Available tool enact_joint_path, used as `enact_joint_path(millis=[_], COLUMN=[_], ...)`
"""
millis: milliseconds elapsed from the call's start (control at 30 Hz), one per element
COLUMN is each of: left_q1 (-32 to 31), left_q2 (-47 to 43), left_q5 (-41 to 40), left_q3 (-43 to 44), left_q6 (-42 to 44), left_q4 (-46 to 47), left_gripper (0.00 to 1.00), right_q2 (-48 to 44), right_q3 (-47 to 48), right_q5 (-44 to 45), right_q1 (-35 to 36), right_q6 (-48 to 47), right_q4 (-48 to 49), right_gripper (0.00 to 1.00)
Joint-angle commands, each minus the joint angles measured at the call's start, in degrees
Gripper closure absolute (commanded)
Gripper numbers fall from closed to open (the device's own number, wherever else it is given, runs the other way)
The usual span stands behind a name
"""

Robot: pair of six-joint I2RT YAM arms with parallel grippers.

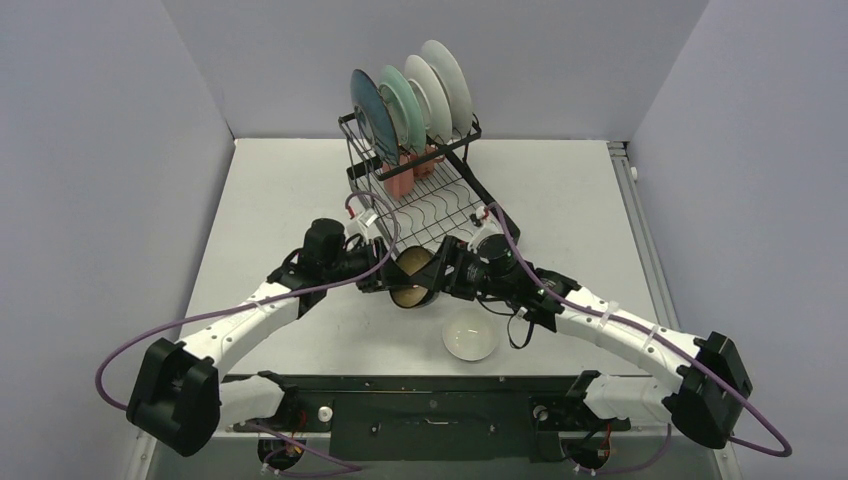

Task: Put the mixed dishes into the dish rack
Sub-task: Pick up the bowl from the dish rack.

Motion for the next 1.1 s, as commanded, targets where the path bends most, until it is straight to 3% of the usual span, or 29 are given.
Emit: enact_joint_path(millis=[0,267,433,767,1067], left_q1=[0.06,0.62,1.09,1.68,2.62], left_q2=[2.03,6.2,8.16,10.45,7.02], left_q5=[0.84,-2.68,-5.45,-6.53,-4.96], left_q3=[4.95,9.07,11.94,15.26,16.63], left_q6=[-0.63,-1.38,-1.73,-0.73,4.6], left_q4=[5.67,4.61,2.8,-1.09,-9.27], left_gripper=[0.62,0.45,0.4,0.38,0.37], right_q2=[0.69,2.72,4.14,9.57,17.35], right_q3=[3.64,5.32,7.99,13.05,22.66], right_q5=[-1.43,-5.0,-5.86,-7.72,-5.43], right_q1=[-4.16,-10.48,-13.52,-20.17,-23.02], right_q6=[-2.91,-6.0,-8.36,-12.34,-22.58], right_q4=[3.5,1.24,-1.15,-3.5,-9.46], right_gripper=[0.94,0.96,0.97,0.98,0.99])
